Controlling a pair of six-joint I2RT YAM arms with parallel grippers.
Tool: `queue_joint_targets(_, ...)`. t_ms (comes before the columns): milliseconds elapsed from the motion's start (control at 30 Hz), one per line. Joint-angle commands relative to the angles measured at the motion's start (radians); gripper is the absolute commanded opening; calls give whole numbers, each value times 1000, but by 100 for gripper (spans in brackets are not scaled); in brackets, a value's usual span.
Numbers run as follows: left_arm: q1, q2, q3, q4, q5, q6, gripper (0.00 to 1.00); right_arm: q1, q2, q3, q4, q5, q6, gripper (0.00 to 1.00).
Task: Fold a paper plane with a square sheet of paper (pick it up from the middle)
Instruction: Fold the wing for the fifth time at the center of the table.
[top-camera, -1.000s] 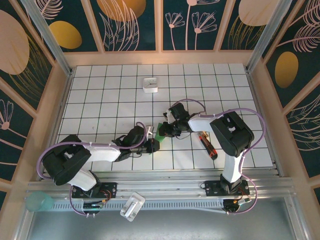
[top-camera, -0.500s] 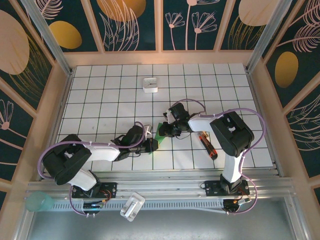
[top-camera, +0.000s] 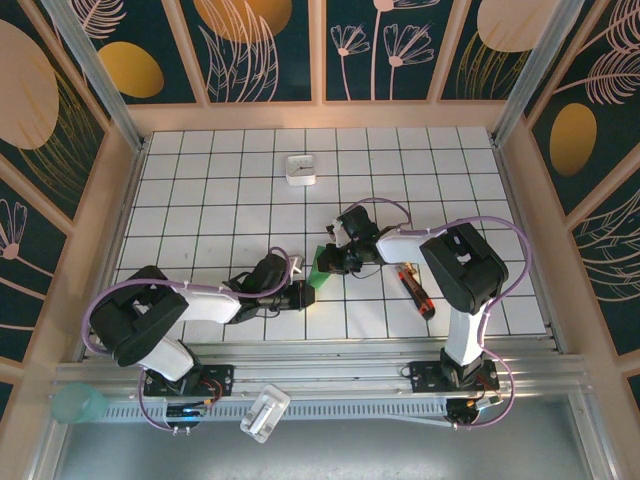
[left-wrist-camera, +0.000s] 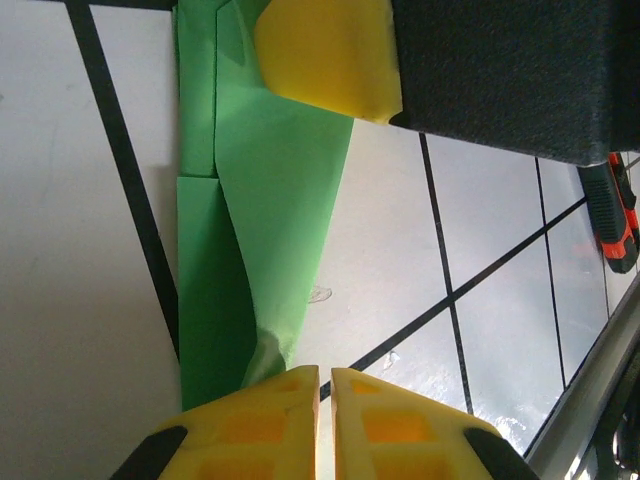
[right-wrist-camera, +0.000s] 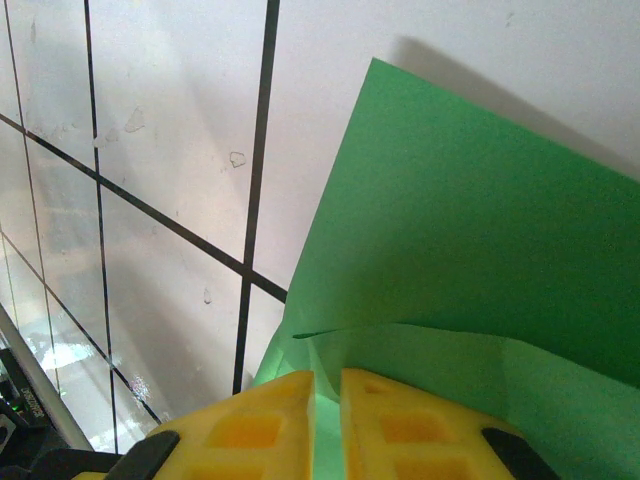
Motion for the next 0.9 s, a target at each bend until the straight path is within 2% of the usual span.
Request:
queue_joint_targets(0, 5, 12, -15, 2, 18, -2, 13, -7, 30, -8, -38, 56, -21, 16)
queue_joint_targets(267, 4, 15, -19, -48, 9, 7, 12, -9, 32, -10, -41, 59, -22, 15)
queue_joint_targets(867, -22, 17, -41, -226, 57, 49, 0, -13, 38, -9, -61, 73, -23, 16)
